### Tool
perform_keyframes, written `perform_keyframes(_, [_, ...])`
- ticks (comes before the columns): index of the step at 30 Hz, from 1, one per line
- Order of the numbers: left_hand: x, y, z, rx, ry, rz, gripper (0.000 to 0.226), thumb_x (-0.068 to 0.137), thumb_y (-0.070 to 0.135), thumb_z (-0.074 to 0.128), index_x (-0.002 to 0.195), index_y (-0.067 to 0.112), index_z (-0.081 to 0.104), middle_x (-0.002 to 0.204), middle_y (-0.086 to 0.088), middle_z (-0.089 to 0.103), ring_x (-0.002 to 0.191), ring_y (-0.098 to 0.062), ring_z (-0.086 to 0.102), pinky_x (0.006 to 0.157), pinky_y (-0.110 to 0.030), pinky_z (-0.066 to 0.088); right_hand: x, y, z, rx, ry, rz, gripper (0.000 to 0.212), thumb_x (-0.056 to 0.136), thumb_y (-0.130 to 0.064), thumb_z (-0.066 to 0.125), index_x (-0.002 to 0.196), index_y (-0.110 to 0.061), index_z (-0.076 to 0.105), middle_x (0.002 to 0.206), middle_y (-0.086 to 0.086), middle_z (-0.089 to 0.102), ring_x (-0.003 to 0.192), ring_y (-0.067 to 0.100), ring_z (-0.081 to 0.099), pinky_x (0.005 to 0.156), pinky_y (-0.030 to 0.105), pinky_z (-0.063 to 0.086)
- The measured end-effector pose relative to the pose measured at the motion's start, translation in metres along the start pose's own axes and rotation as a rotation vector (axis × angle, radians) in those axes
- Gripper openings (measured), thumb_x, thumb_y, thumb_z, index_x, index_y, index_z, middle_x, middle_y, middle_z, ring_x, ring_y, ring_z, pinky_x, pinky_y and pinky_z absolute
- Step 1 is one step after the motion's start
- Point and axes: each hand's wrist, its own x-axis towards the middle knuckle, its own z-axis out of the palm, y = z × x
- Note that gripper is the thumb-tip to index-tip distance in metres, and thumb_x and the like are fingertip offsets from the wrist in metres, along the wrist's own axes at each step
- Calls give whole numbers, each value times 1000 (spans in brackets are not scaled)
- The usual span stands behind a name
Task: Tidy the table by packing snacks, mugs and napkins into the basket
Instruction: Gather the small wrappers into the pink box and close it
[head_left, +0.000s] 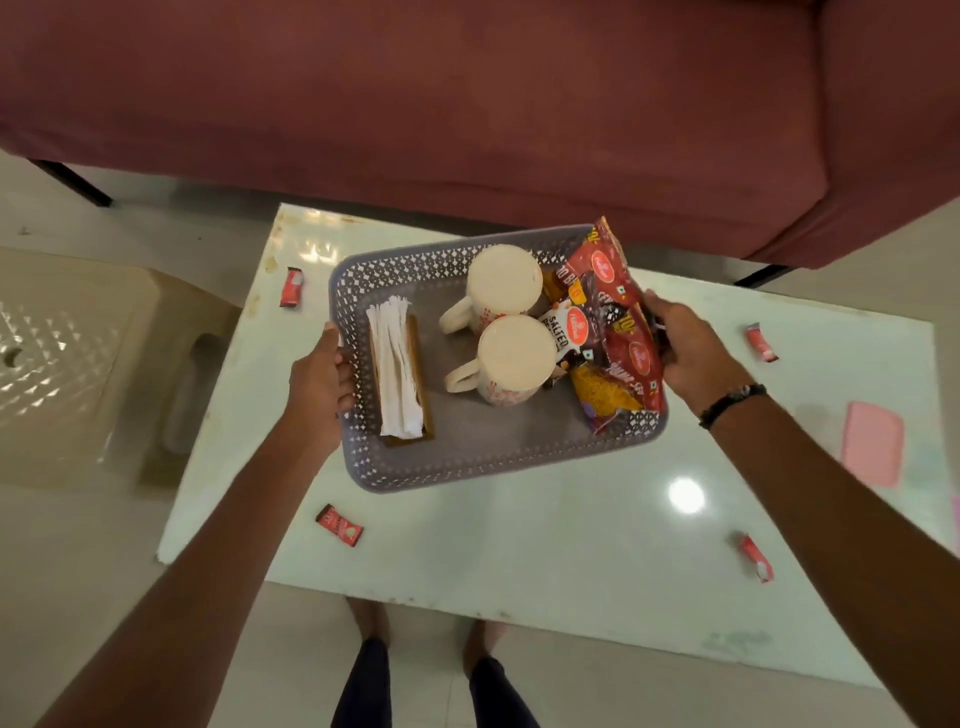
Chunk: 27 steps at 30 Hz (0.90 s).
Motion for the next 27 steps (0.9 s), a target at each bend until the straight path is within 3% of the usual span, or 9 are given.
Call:
perform_keyframes(3, [-33, -7, 13, 74, -39, 11, 38, 96, 39, 44, 115, 9, 55, 35, 11, 43, 23, 0, 37, 27, -8, 27, -31, 18, -43, 54, 17, 49, 34, 93, -38, 54, 106, -8, 64, 99, 10, 71, 80, 22, 69, 70, 35, 56])
perform_keyframes(5, [-51, -15, 20, 116, -66, 6, 31, 96, 39, 45, 107, 11, 52, 32, 14, 44, 23, 1, 39, 28, -7, 29, -52, 32, -71, 112, 30, 75, 38, 92, -38, 55, 112, -6, 62, 102, 12, 70, 81, 24, 68, 66, 34, 57])
perform_keyframes(9, [-70, -35, 31, 228, -91, -12, 62, 94, 43, 45, 125, -11, 48, 57, 2, 50, 47, -8, 46, 45, -18, 36, -80, 68, -117, 201, 75, 76, 50, 87, -41, 61, 120, -4, 61, 108, 16, 69, 87, 28, 68, 76, 39, 57])
perform_keyframes(11, [-73, -46, 35, 279, -117, -25, 63, 94, 44, 46, 125, -12, 47, 62, 0, 48, 53, -12, 43, 49, -21, 35, -87, 85, -132, 234, 108, 97, 46, 87, -42, 61, 116, -6, 63, 94, 10, 73, 78, 24, 71, 70, 37, 57])
perform_keyframes(16, [-62, -77, 43, 333, -135, -29, 58, 92, 45, 48, 118, -7, 56, 64, 0, 48, 55, -13, 44, 52, -24, 35, -82, 116, -151, 321, 129, 140, 26, 93, -38, 53, 92, -13, 61, 50, -4, 66, 38, 6, 59, 43, 18, 49])
perform_keyframes(18, [-56, -89, 46, 346, -142, -28, 40, 92, 46, 48, 90, 8, 62, 63, 0, 46, 54, -12, 43, 51, -23, 35, -74, 124, -156, 312, 166, 131, 28, 91, -40, 56, 96, -13, 61, 50, -4, 66, 39, 6, 59, 43, 19, 50])
perform_keyframes(20, [-49, -95, 51, 344, -140, -23, 39, 93, 45, 47, 68, 15, 51, 60, 1, 44, 47, -11, 43, 44, -20, 35, -65, 127, -157, 320, 172, 119, 26, 91, -38, 56, 89, -13, 61, 45, -5, 63, 35, 6, 57, 41, 18, 48])
perform_keyframes(24, [-34, -91, 64, 363, -91, 3, 38, 92, 45, 49, 66, 17, 50, 58, 1, 44, 28, 0, 41, 31, -10, 30, -43, 121, -152, 339, 160, 102, 24, 93, -36, 54, 80, -16, 57, 42, -6, 60, 34, 6, 55, 41, 17, 48])
perform_keyframes(27, [-26, -86, 74, 384, -71, 20, 38, 92, 46, 48, 67, 18, 49, 60, 1, 44, 41, -7, 44, 40, -18, 34, -30, 113, -149, 312, 167, 95, 24, 92, -37, 56, 80, -16, 60, 49, -4, 64, 39, 8, 59, 46, 19, 49])
